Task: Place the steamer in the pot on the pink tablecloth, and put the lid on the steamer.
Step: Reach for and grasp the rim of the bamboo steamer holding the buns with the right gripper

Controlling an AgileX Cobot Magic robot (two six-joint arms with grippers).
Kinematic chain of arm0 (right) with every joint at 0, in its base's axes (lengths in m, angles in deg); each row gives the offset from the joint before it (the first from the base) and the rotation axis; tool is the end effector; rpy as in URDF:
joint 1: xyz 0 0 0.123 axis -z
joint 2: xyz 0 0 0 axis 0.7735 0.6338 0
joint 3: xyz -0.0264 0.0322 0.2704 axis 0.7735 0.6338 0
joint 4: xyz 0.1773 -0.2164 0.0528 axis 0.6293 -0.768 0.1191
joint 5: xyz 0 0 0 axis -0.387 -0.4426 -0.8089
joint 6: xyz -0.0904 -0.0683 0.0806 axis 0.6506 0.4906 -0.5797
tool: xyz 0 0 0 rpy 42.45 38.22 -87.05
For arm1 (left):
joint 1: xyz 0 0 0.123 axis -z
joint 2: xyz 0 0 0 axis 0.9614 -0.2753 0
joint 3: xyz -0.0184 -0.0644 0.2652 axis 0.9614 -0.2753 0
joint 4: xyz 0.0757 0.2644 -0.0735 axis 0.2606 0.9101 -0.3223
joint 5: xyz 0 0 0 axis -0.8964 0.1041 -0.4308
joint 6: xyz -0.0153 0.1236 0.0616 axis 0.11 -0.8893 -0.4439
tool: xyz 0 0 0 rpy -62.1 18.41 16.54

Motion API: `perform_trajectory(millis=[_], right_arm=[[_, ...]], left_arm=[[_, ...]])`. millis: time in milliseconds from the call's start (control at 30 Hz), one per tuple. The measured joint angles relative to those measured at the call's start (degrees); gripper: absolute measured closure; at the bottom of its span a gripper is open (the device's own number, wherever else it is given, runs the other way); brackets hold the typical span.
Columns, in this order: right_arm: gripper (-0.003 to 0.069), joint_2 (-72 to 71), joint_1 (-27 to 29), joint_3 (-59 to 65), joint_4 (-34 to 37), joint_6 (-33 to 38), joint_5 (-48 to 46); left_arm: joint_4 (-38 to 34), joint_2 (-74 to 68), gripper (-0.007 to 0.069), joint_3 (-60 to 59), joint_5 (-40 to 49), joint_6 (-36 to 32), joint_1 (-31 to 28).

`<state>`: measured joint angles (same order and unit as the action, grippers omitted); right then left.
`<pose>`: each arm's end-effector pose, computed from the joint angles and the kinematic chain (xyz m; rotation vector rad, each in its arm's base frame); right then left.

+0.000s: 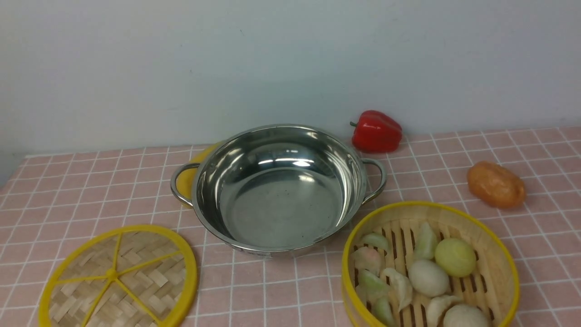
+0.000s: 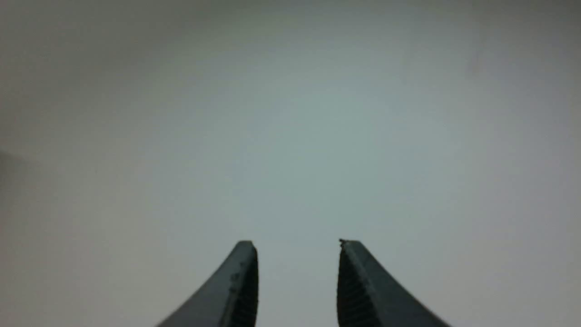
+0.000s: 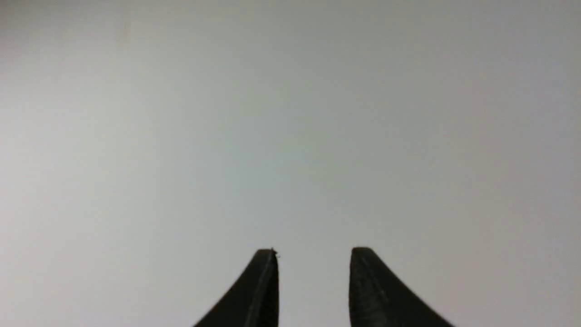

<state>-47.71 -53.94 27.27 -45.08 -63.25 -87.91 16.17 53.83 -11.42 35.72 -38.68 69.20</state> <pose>0.1391 0.0079 0.4850 0.1258 1.0923 0.3085 0.1074 0.0157 0.4421 -0.1806 0.8904 -0.1031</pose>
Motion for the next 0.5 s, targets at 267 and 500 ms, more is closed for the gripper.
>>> perform_trajectory(millis=[267,500], right_arm=[[0.0419,24.6,0.0,-10.9,0.8,1.1,-43.0],[0.0419,40.6,-0.2,-9.9,4.3,3.3,-59.8]], left_arm=[[10.4,-18.6,0.0382,2.3,38.1,1.5,0.0],[10.0,-29.5,0.0382,2.3,56.6,1.8,0.0]])
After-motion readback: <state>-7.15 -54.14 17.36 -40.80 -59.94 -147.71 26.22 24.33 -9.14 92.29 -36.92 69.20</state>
